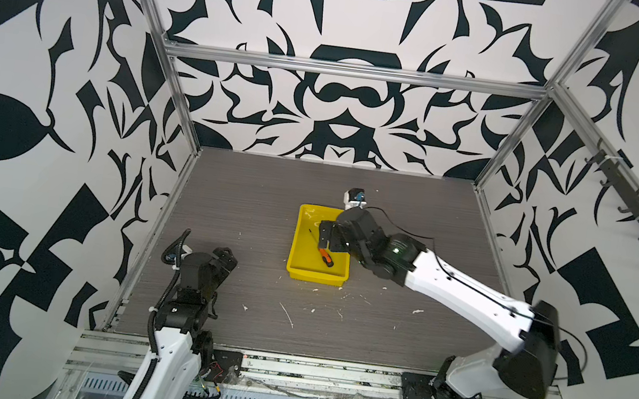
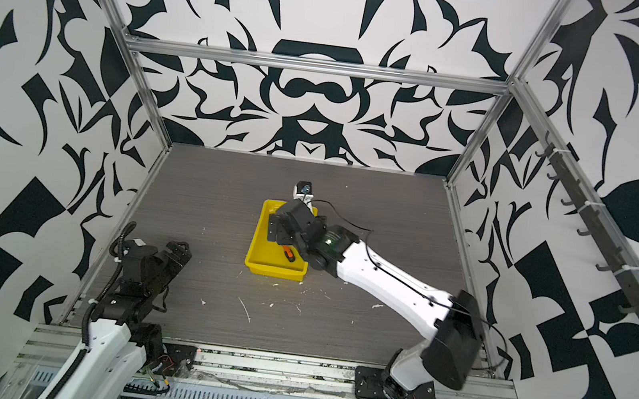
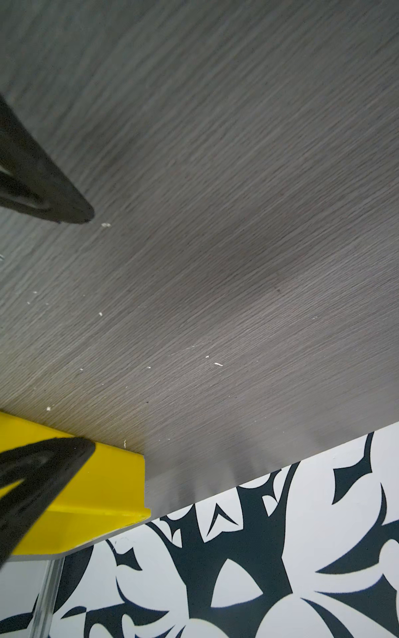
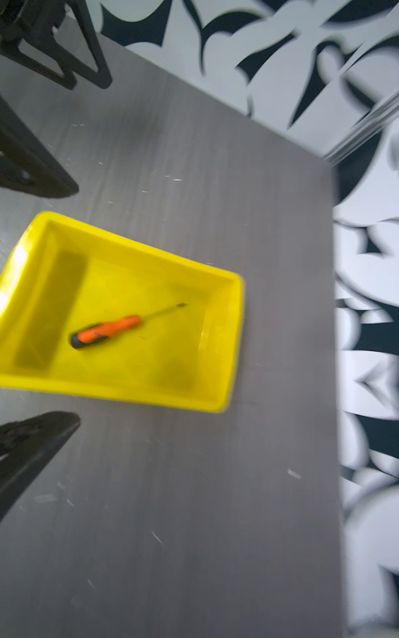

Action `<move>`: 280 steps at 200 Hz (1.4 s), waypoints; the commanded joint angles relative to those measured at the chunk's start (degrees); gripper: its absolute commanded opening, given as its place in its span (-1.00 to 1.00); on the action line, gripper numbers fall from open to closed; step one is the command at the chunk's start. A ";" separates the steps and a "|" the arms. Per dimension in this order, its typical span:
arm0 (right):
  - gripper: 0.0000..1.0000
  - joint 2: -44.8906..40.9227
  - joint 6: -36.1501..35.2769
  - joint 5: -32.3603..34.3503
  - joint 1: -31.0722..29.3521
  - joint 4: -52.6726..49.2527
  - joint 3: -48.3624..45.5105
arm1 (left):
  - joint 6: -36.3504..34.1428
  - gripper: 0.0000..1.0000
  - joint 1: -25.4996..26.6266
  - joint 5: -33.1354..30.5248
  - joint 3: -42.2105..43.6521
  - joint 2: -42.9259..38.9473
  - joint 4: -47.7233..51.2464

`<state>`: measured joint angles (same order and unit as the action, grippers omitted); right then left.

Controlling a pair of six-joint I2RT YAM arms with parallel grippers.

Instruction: Put the screwdriver in the bin

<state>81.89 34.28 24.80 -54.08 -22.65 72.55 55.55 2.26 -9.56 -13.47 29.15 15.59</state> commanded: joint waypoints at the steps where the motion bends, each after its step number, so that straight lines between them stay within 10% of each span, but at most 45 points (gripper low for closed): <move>1: 1.00 -6.60 -10.94 12.08 0.00 11.40 -7.62 | 0.66 0.99 0.07 0.16 1.00 -0.60 0.30; 55: 1.00 -16.85 -36.24 23.19 -0.04 19.38 -23.86 | 0.69 0.99 0.10 0.73 1.28 -0.26 -0.74; 99: 0.93 -22.11 -58.12 19.70 7.18 63.28 -50.55 | 0.70 0.98 0.12 1.19 1.02 1.32 -1.14; 167: 0.87 -22.09 -41.48 12.07 27.19 62.31 -55.77 | 0.70 0.99 0.07 1.30 1.09 1.22 -1.29; 255: 0.91 -13.25 -38.42 9.42 33.47 63.76 -52.01 | 0.79 0.98 0.07 1.38 1.09 1.36 -1.38; 280: 0.93 -5.26 -35.68 19.20 34.03 63.27 -51.23 | 0.83 0.98 0.06 1.40 1.13 1.40 -1.36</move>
<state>71.35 -4.84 36.21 -20.67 39.38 19.44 55.68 2.26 -8.47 -13.45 30.50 14.74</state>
